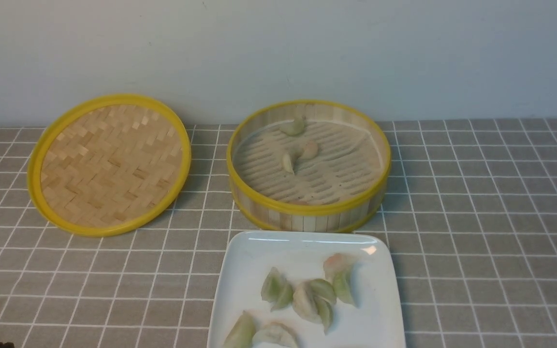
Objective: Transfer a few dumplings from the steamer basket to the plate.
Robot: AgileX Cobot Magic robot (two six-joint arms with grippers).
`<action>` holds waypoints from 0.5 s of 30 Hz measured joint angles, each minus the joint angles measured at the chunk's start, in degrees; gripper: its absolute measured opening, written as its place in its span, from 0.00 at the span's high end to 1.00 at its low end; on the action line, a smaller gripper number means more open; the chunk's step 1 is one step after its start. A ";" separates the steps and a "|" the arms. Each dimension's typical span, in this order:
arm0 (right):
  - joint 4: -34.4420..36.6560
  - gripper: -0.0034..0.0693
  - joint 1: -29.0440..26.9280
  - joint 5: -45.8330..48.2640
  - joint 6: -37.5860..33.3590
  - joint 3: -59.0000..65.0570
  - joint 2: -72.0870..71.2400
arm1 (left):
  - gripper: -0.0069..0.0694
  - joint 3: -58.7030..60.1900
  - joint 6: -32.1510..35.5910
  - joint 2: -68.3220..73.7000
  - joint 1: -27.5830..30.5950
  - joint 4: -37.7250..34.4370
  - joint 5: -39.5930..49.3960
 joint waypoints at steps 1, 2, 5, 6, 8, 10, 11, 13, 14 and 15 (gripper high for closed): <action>0.00 0.97 0.00 0.00 0.00 0.00 0.00 | 0.92 0.00 0.00 0.00 0.06 0.00 0.00; 0.00 0.97 0.00 0.00 0.00 0.00 0.00 | 0.92 0.00 0.00 0.00 0.06 0.00 0.00; 0.00 0.97 0.00 0.00 0.00 0.04 0.00 | 0.92 0.00 0.00 0.00 0.11 0.00 0.00; 0.00 0.97 0.00 0.00 0.00 0.04 0.00 | 0.92 0.00 0.00 0.00 0.11 0.00 0.00; 0.00 0.97 0.00 0.00 0.00 0.04 0.00 | 0.92 0.00 0.00 0.00 0.11 0.00 0.00; 0.00 0.97 0.00 0.00 0.00 0.04 0.00 | 0.92 0.00 0.00 0.00 0.11 0.00 0.00; 0.00 0.97 0.00 0.00 0.00 0.04 0.00 | 0.92 0.00 0.00 0.00 0.12 0.00 0.00; 0.63 0.97 0.00 0.00 0.00 0.04 0.00 | 0.92 0.00 0.00 0.00 0.17 0.00 0.00; 1.22 0.97 0.00 0.00 -0.22 0.04 0.00 | 0.92 0.00 0.00 0.00 0.17 0.00 0.00; 2.15 0.97 0.00 0.00 -0.97 0.04 0.00 | 0.92 0.00 0.00 0.00 0.17 0.00 0.00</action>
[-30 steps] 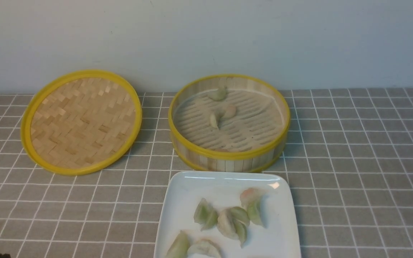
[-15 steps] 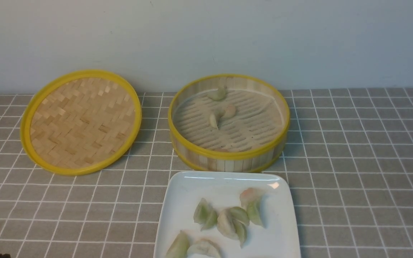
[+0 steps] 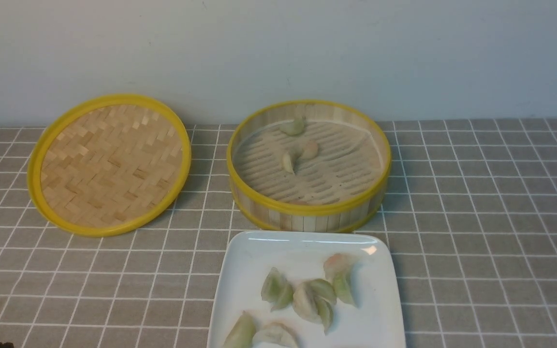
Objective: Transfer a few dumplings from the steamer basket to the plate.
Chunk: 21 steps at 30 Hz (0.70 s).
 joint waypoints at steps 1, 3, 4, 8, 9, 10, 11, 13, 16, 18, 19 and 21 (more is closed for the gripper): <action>0.29 0.97 0.00 0.00 -0.25 0.00 0.00 | 0.92 0.00 0.00 0.00 0.00 0.00 0.00; 4.18 0.97 0.00 0.00 -4.65 0.00 0.00 | 0.92 0.00 0.00 0.00 0.00 0.00 0.00; 7.85 0.97 0.00 0.00 -9.94 0.00 0.00 | 0.92 0.00 0.00 0.00 0.00 0.00 0.00; 17.21 0.97 0.00 -0.11 -21.76 0.00 0.00 | 0.92 0.00 0.00 0.00 0.00 0.00 0.01; 18.45 0.97 0.00 -0.38 -23.29 0.00 0.00 | 0.92 0.00 0.00 0.00 0.00 0.00 0.01; 19.15 0.97 0.00 -0.49 -24.22 0.00 0.00 | 0.92 0.00 0.00 0.00 0.00 0.00 0.01; 20.10 0.97 0.00 -0.59 -25.38 0.00 0.00 | 0.92 0.00 0.00 0.00 0.00 0.00 0.01; 20.89 0.97 0.00 -0.66 -26.47 0.06 0.00 | 0.92 0.00 0.00 0.00 0.00 0.00 0.01; 20.65 0.97 -2.67 -1.12 -27.12 1.22 0.00 | 0.92 0.00 0.00 0.00 0.00 0.00 0.01; 20.14 0.97 -8.08 -1.39 -27.19 2.87 0.00 | 0.92 0.00 0.00 0.00 0.00 0.00 0.06; 20.03 0.97 -11.22 -1.47 -27.19 4.08 0.00 | 0.92 0.00 0.00 0.00 0.00 0.00 0.06; 19.93 0.97 -17.48 -1.58 -27.24 7.20 0.00 | 0.92 0.00 0.00 0.00 0.00 0.00 0.06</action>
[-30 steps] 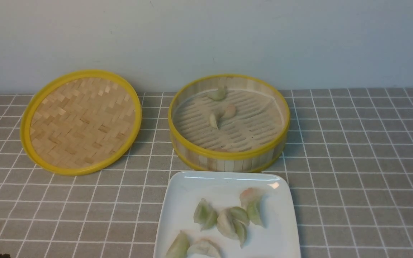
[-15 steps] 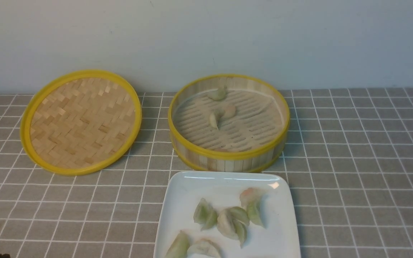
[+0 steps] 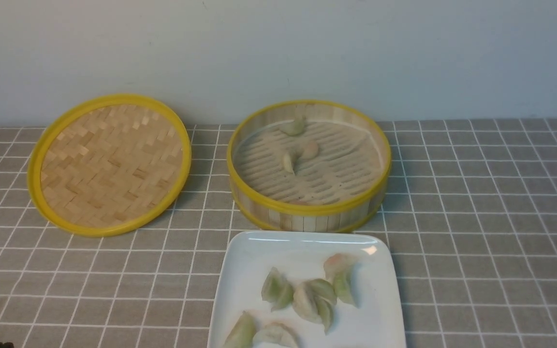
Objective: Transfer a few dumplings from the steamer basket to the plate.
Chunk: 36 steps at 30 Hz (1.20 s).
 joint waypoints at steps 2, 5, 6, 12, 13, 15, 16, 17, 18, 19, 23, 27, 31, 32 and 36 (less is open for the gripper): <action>0.00 0.97 -6.15 -0.07 -0.14 4.38 0.00 | 0.92 0.00 0.00 0.00 0.00 0.00 0.00; 0.00 0.97 -11.88 -0.07 -0.23 10.12 0.00 | 0.92 0.00 0.00 0.00 0.00 0.00 0.00; 0.00 0.97 -12.93 -0.07 -0.29 11.43 0.00 | 0.92 0.00 0.00 0.00 0.00 0.00 0.00; 0.06 0.97 -17.40 -2.86 -0.37 19.34 0.06 | 0.92 0.00 0.00 0.00 0.00 0.00 0.00; 0.06 0.97 -17.39 -3.83 -0.37 19.48 0.06 | 0.92 0.00 0.00 0.00 0.00 0.00 0.00; 0.06 0.97 -17.39 -4.60 -0.37 19.60 0.06 | 0.92 0.00 0.00 0.00 0.00 0.00 0.00; 0.06 0.97 -17.39 -5.12 -0.37 19.67 0.06 | 0.92 0.00 0.00 0.00 0.00 0.00 0.00; 0.06 0.97 -17.39 -5.11 -0.37 19.67 0.06 | 0.92 0.00 0.00 0.00 0.00 0.00 0.00; 0.06 0.97 -17.39 -5.11 -0.32 19.67 0.06 | 0.92 0.00 0.00 0.00 0.00 0.00 0.00; 0.06 0.97 -17.39 -5.11 -0.32 19.67 0.06 | 0.92 0.00 0.00 0.00 0.00 0.00 0.00; 0.06 0.97 -17.39 -5.11 -0.32 19.67 0.06 | 0.92 0.00 0.00 0.00 0.00 0.00 0.00; 0.06 0.97 -17.39 -5.11 -0.32 19.67 0.06 | 0.92 0.00 0.00 0.00 0.00 0.00 0.00; 0.06 0.97 -17.39 -5.11 -0.32 19.67 0.06 | 0.92 0.00 0.00 0.00 0.00 0.00 0.00; 0.06 0.97 -17.39 -5.11 -0.32 19.67 0.06 | 0.92 0.00 0.00 0.00 0.00 0.00 0.00; 0.06 0.97 -17.39 -5.11 0.02 19.67 0.06 | 0.92 0.00 0.00 0.00 0.00 0.00 0.00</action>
